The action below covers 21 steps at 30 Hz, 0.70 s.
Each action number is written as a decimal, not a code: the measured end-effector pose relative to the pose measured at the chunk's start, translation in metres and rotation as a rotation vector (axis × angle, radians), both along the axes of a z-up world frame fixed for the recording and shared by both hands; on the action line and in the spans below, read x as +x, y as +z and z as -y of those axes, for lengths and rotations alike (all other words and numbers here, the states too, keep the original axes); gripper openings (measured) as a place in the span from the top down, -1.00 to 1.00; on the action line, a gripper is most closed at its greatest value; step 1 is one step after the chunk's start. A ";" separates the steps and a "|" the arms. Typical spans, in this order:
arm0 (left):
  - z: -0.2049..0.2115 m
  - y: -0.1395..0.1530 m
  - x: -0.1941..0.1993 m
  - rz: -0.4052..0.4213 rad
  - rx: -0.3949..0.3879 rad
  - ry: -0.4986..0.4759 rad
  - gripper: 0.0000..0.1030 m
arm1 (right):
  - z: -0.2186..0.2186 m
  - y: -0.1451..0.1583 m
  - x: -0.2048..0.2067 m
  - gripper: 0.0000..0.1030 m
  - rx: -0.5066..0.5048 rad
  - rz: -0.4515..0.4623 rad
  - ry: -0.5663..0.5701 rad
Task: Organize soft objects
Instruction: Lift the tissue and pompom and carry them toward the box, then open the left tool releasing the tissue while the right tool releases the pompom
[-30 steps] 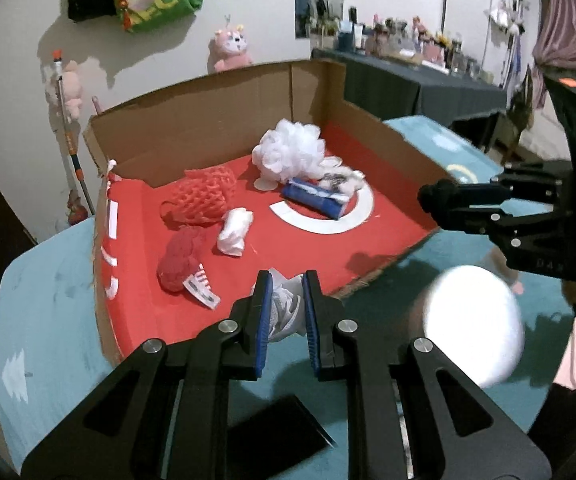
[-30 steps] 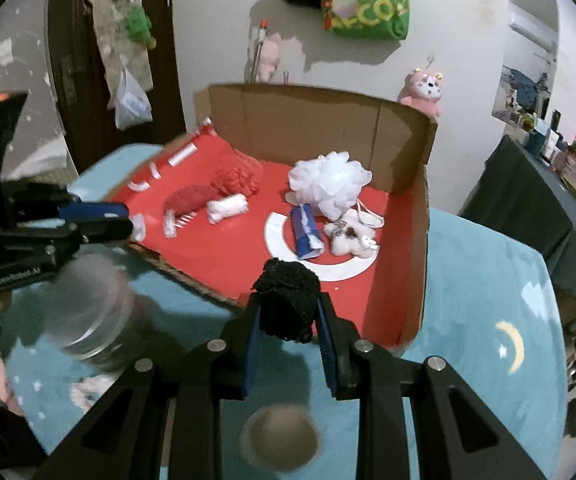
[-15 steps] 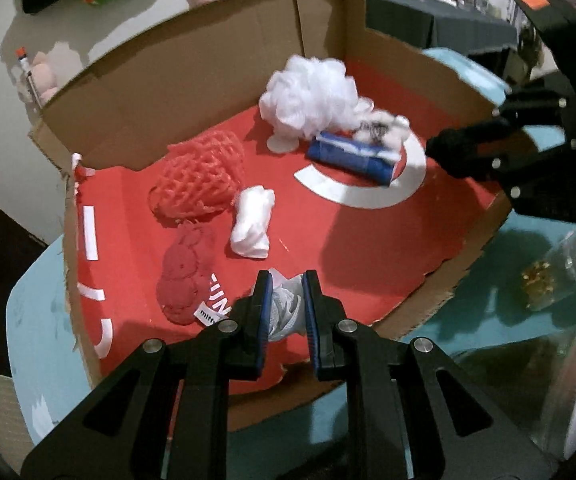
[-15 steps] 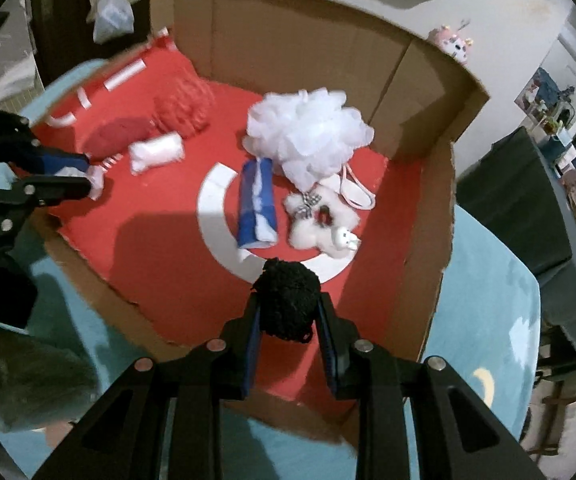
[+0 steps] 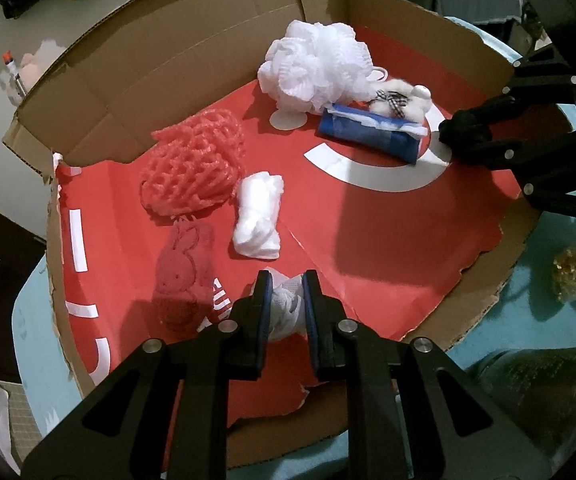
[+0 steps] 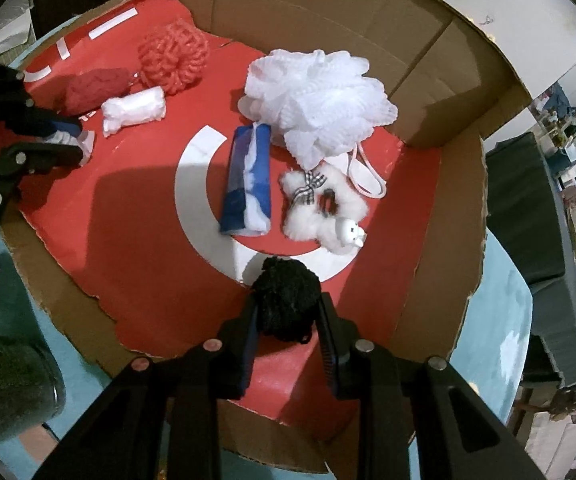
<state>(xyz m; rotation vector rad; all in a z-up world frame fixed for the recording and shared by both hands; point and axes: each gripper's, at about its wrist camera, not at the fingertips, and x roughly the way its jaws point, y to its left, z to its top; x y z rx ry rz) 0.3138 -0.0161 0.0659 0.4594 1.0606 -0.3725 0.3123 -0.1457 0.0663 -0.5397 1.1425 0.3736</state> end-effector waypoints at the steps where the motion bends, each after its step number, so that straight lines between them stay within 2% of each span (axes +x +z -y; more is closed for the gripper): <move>1: 0.001 0.000 0.000 0.000 0.002 -0.001 0.71 | -0.002 0.000 0.000 0.43 -0.004 0.001 0.002; 8: 0.001 0.000 0.001 0.002 0.011 -0.011 0.71 | -0.004 0.001 -0.006 0.41 -0.021 0.010 0.015; 12: 0.003 -0.001 0.001 0.000 0.009 -0.015 0.70 | -0.006 -0.001 -0.005 0.28 -0.020 0.010 0.017; 16: 0.004 -0.002 0.003 -0.008 0.005 -0.006 0.69 | -0.006 -0.003 -0.003 0.26 -0.015 0.009 0.021; 21: 0.003 0.000 0.005 -0.015 -0.003 0.006 0.68 | -0.004 0.000 -0.001 0.11 -0.014 0.022 0.021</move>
